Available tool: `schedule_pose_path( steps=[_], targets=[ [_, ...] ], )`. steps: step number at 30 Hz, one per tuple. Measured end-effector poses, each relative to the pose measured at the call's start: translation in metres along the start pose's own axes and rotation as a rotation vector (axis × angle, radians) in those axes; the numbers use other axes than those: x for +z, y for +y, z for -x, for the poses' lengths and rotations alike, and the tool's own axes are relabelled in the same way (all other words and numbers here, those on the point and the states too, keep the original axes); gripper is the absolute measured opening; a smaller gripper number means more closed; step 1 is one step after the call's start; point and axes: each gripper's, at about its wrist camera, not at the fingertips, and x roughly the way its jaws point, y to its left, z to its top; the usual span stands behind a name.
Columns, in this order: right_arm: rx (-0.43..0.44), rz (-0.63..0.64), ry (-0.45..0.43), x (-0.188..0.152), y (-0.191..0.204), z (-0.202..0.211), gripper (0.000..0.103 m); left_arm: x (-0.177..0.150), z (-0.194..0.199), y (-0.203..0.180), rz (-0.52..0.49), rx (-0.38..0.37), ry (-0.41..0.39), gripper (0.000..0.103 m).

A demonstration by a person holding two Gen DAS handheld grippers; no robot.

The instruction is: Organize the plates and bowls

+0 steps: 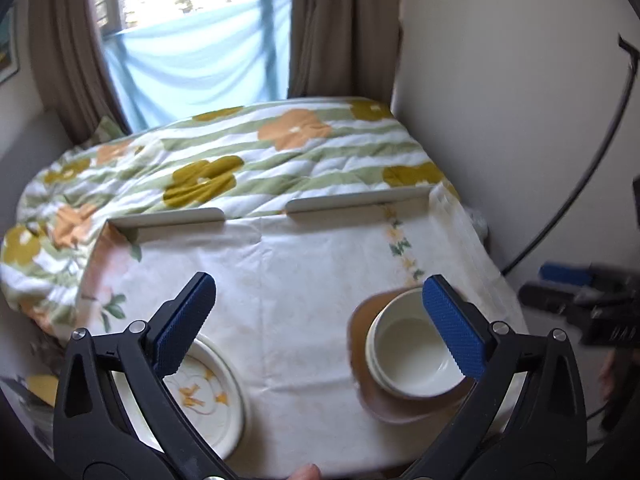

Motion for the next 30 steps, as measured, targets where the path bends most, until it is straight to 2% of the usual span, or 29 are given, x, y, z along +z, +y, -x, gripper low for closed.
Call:
schedule_pose_path(
  steps=[3, 6, 8, 11, 13, 19, 21, 25, 27, 29, 30],
  targets=[
    [-0.055, 0.054, 0.011, -0.001, 0.005, 0.014, 0.07, -0.006, -0.006, 0.001, -0.096, 0.018, 0.086, 0.103],
    [-0.115, 0.085, 0.079, -0.005, 0.005, 0.014, 0.07, -0.02, -0.012, 0.003, -0.15, -0.001, 0.172, 0.103],
    [-0.142, 0.1, 0.145, -0.012, 0.004, 0.008, 0.07, -0.03, -0.017, 0.004, -0.167, -0.025, 0.218, 0.103],
    [-0.12, 0.055, 0.254, -0.02, -0.006, -0.009, 0.07, -0.043, -0.031, 0.002, -0.177, -0.077, 0.308, 0.103],
    [-0.135, 0.044, 0.309, -0.025, -0.011, -0.022, 0.07, -0.049, -0.046, 0.002, -0.172, -0.109, 0.361, 0.103],
    [-0.149, 0.085, 0.415, -0.036, -0.01, -0.06, 0.07, -0.068, -0.092, -0.005, -0.168, -0.164, 0.488, 0.101],
    [-0.148, 0.102, 0.452, -0.041, -0.01, -0.074, 0.068, -0.073, -0.102, -0.009, -0.178, -0.182, 0.518, 0.094],
    [-0.139, 0.124, 0.497, -0.046, -0.009, -0.093, 0.057, -0.079, -0.122, -0.018, -0.2, -0.208, 0.578, 0.069],
    [-0.129, 0.148, 0.522, -0.047, -0.008, -0.102, 0.048, -0.082, -0.131, -0.024, -0.217, -0.224, 0.596, 0.063],
    [-0.111, 0.164, 0.55, -0.05, -0.007, -0.112, 0.042, -0.084, -0.137, -0.029, -0.224, -0.245, 0.608, 0.05],
    [-0.101, 0.17, 0.559, -0.05, -0.006, -0.116, 0.036, -0.086, -0.14, -0.033, -0.223, -0.26, 0.615, 0.048]
  ],
)
